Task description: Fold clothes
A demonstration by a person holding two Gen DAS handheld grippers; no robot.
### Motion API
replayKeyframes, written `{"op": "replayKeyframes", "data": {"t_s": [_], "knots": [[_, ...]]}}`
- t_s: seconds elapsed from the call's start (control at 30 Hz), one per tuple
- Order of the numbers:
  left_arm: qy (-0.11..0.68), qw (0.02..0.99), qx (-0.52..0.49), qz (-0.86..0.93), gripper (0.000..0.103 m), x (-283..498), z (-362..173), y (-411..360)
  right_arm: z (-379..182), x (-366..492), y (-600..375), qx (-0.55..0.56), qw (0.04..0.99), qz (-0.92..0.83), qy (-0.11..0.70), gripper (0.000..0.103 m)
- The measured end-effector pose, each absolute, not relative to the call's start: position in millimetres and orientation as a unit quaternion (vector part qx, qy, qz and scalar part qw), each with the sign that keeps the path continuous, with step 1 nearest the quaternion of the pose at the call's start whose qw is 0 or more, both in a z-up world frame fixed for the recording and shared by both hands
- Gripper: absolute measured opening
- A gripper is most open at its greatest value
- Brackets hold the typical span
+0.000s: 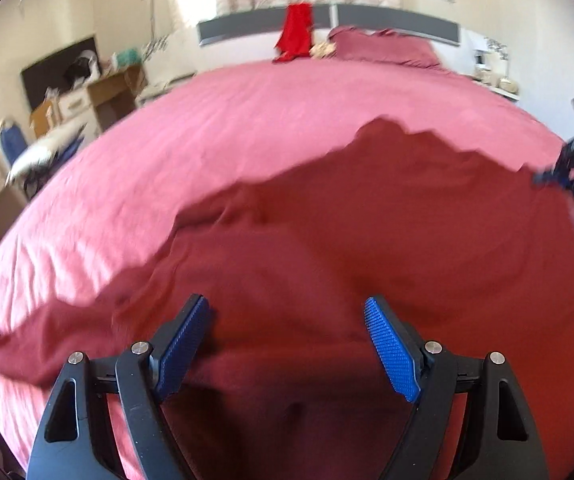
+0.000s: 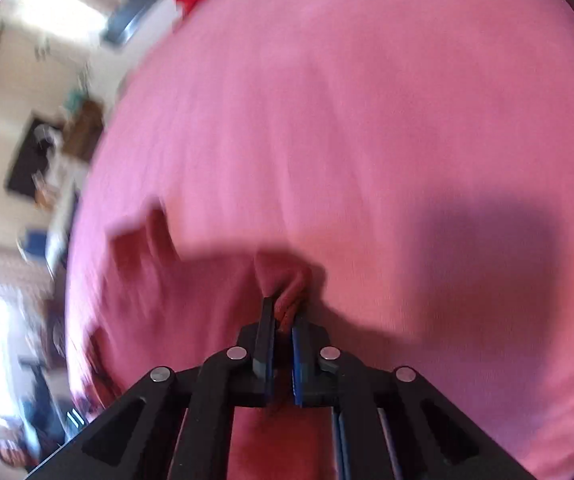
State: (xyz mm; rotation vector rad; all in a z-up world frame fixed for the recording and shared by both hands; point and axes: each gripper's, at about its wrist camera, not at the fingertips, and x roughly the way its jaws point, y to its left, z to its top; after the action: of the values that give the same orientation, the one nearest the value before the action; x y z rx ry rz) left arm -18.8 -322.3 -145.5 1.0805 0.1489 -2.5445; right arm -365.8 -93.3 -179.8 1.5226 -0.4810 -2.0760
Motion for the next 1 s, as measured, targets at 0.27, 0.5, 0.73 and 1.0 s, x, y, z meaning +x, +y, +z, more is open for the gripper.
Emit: {"op": "replayKeyframes", "data": {"t_s": [0.27,0.5,0.73,1.0], "knots": [[0.067,0.199,0.349,-0.913,0.081,-6.1,-134.8,-331.5,-182.8,-368.6,-66.4,0.525,0.247,-0.783,-0.224,0.027],[0.114,0.249,0.326,-0.905,0.081,13.8,-123.0,-352.7,-152.1,-261.8,-33.6,0.503,0.319,-0.787,-0.158,0.027],[0.134,0.293,0.321,-0.891,0.081,43.1,-116.3,-376.4,-192.8,-176.4,-41.0,0.521,0.274,-0.800,0.116,0.016],[0.207,0.302,0.298,-0.882,0.081,74.3,-114.2,-405.7,-152.7,-153.8,-28.3,0.480,0.256,-0.839,0.015,0.027]]}}
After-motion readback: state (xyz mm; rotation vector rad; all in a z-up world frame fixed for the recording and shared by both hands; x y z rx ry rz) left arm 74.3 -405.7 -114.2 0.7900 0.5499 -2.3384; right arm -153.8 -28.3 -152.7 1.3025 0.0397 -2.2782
